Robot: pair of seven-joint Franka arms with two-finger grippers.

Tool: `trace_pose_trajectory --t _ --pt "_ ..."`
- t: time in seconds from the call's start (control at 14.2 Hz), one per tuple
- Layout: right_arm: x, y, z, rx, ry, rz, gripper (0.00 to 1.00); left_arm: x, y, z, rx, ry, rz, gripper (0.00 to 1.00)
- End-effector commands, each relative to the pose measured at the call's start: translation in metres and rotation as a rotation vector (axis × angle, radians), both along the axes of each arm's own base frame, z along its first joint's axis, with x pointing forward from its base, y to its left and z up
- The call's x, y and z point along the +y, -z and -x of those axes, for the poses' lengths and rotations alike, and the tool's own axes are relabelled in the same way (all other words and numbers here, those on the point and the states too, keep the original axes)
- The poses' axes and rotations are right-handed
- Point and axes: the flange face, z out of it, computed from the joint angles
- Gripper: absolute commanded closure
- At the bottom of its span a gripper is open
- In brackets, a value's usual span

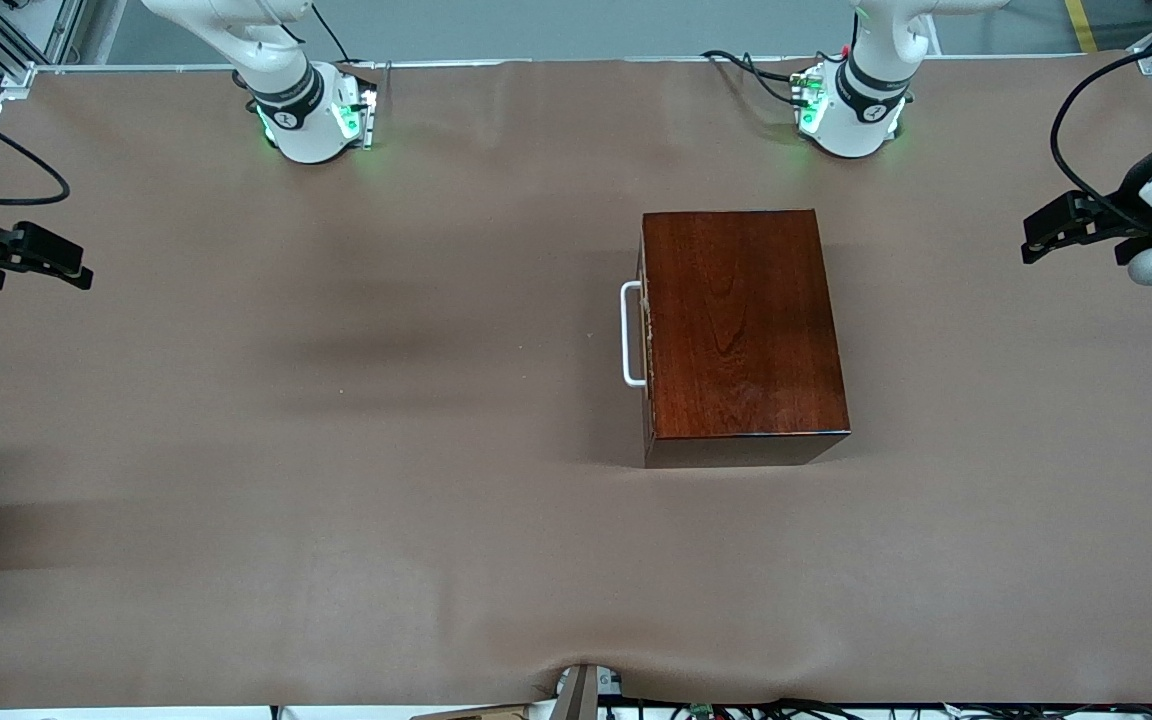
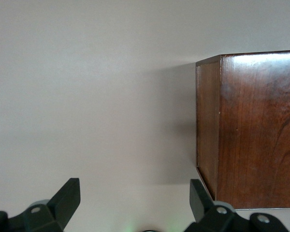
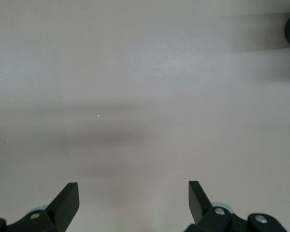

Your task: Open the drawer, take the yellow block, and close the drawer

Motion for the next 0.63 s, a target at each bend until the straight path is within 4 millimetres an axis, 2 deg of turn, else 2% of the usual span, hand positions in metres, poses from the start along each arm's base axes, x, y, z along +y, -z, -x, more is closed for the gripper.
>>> trace_pose_trajectory --t 0.0,0.56 --pt "-0.0005 -0.0049 0.0067 -0.008 -0.003 0.001 0.00 0.0026 -0.0030 0.0018 0.006 0.024 0.012 0.00" --pt "-0.0004 -0.0050 0.0065 -0.010 -0.001 0.000 0.00 0.0034 0.0002 -0.0028 0.004 0.021 0.005 0.00"
